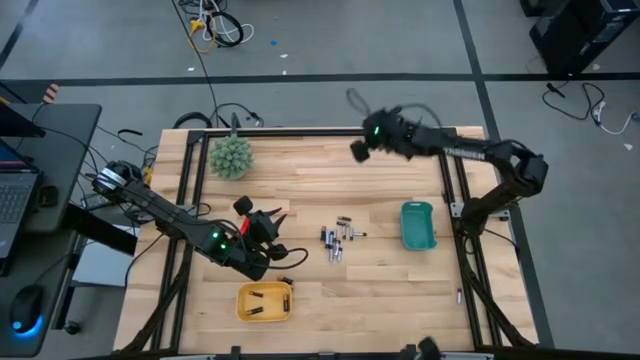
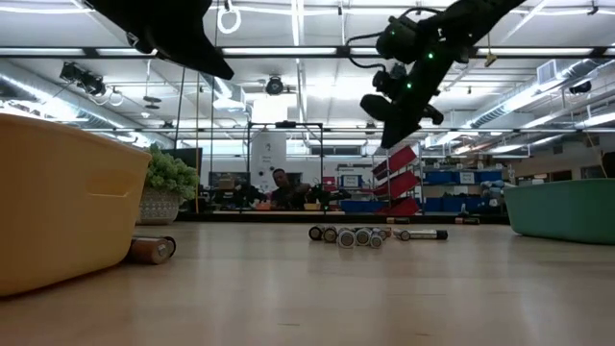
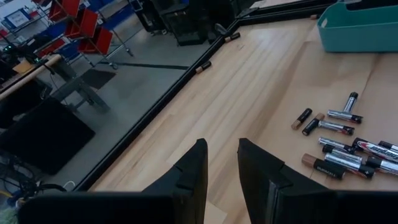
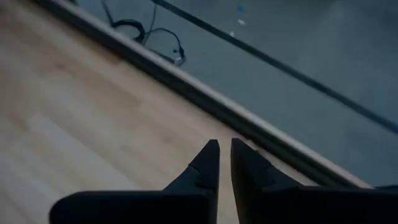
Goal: Sort batteries
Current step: Put the black battery into the yellow bin
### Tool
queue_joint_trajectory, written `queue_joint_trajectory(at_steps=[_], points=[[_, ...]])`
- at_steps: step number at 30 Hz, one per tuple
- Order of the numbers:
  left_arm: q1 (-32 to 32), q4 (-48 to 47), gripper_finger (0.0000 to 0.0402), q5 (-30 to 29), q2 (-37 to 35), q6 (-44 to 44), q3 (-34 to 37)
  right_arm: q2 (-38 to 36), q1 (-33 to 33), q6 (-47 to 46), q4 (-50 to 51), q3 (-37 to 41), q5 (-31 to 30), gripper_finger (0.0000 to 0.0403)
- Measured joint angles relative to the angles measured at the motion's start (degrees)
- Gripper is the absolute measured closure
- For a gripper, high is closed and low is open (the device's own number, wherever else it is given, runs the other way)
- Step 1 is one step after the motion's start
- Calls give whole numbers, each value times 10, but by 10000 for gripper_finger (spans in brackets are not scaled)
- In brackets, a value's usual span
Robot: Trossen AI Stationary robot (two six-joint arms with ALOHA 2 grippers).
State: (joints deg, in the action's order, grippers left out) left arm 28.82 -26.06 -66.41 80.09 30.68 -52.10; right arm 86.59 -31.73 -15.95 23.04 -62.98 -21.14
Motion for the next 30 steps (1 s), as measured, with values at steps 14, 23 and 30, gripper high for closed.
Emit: queue_joint_trajectory(at_steps=[14,23,30], points=[[-22,-5,316,1,0,-78,0,99,-200,-6,5,-36,240,402],[-38,-6,316,59,0,-62,0,193,-174,-5,4,-99,227,402],[-38,-7,316,58,0,-65,0,249,-164,28,67,-128,137,402]])
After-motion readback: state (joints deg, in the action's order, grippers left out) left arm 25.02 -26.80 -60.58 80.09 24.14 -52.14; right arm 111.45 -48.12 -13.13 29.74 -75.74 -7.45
